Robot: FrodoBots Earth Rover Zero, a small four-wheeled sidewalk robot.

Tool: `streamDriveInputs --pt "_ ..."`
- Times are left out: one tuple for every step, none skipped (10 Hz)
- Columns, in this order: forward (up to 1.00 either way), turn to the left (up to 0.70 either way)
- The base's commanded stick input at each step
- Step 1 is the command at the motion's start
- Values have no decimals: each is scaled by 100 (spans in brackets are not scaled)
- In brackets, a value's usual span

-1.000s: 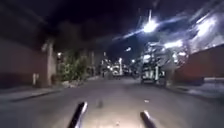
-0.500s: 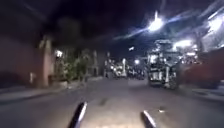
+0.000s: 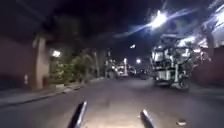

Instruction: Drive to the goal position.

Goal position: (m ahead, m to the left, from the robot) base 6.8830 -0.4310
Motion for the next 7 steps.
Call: streamDriveInputs --pt "100 -37" --pt "100 2" --pt "100 2" --pt "100 2" --pt "100 2" --pt "100 2" --pt "100 2"
